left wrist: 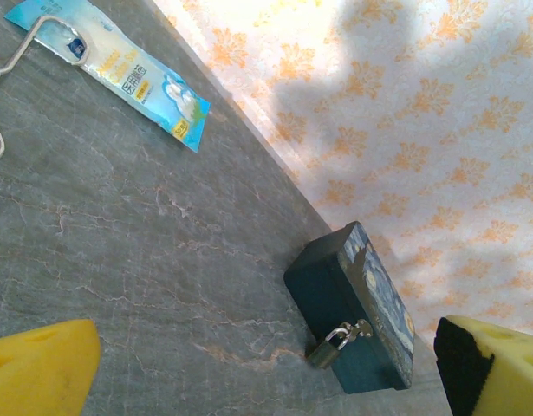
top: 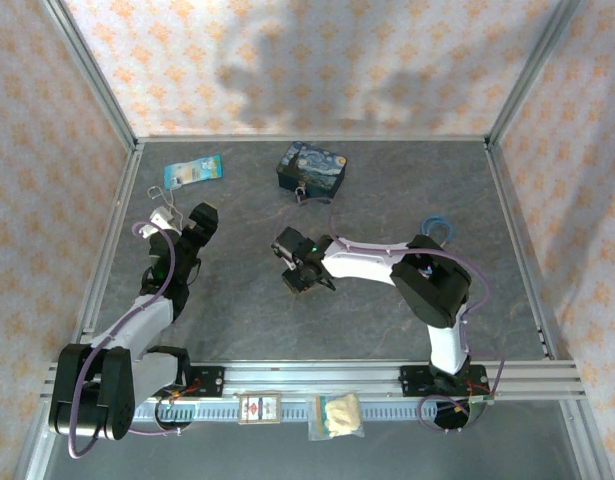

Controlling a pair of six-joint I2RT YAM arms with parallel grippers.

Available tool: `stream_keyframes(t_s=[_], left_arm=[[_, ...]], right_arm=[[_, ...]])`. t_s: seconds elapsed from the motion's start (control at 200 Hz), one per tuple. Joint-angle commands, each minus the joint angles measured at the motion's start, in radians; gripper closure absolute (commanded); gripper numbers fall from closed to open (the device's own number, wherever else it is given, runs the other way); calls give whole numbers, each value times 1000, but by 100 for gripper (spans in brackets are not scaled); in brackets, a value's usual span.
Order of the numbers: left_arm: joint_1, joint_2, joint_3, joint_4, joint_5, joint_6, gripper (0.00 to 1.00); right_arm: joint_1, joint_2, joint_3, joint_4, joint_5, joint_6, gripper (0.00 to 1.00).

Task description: Unlock a padlock with a key

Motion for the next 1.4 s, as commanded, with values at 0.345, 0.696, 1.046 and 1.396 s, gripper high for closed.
stream_keyframes(t_s=[0.345,0.696,1.046,1.396], left_arm=[[-11,-18,-6,32,8,-20,1],[-123,18,13,87,38,-3,1],[-274,184,7,413,252,-130,16],[-390,375,7,733,381,-243,45]], right_arm=[[-54,-16,-59,35,-71,41,91],[-168,-189,-208,217,-363,22,100],[-324,-340,-329,375,-719,-40,100],[-406,-408,-365,481,-851,-72,100]])
